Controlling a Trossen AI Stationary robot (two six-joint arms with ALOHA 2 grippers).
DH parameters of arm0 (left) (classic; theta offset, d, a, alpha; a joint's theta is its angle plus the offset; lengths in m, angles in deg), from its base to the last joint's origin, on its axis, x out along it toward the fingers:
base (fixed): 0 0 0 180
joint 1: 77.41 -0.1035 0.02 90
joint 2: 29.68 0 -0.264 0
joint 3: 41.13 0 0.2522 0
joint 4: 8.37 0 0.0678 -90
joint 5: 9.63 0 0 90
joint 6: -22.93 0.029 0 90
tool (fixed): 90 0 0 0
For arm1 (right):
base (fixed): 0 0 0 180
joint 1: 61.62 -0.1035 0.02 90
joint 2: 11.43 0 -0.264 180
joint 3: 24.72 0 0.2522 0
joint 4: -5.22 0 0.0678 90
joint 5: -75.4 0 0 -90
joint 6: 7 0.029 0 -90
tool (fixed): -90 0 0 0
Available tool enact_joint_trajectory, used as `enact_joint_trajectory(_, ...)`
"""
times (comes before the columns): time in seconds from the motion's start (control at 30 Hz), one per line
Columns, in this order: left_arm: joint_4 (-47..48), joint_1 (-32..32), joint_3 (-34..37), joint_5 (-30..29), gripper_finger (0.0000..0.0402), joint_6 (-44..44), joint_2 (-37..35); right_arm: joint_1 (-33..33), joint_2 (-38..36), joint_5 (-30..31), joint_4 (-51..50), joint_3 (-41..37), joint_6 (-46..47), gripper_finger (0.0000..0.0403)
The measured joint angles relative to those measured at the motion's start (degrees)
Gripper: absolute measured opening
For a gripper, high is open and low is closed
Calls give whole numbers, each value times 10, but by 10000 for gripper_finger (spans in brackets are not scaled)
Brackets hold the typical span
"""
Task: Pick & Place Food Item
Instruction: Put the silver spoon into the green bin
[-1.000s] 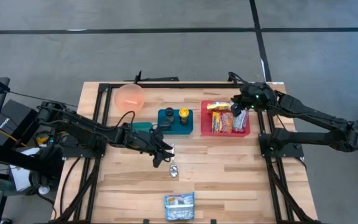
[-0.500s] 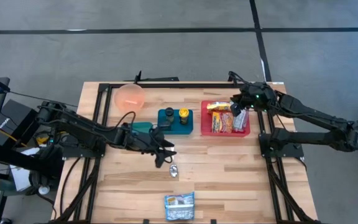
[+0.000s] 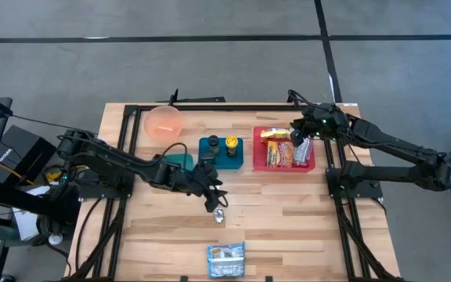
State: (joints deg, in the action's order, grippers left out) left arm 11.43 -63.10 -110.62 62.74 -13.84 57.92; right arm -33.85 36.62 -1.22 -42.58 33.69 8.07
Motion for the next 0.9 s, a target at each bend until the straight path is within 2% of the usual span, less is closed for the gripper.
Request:
enact_joint_trajectory(0.4, 40, -8, -8, -16, 189, -105, 14, 0, 0, 0, 0, 0, 0, 83)
enact_joint_trajectory(0.6, 32, -8, -17, -4, 155, -105, 28, 0, 0, 0, 0, 0, 0, 83)
enact_joint_trajectory(0.9, 41, -10, -87, 26, 128, -74, 83, 0, 0, 0, 0, 0, 0, 83)
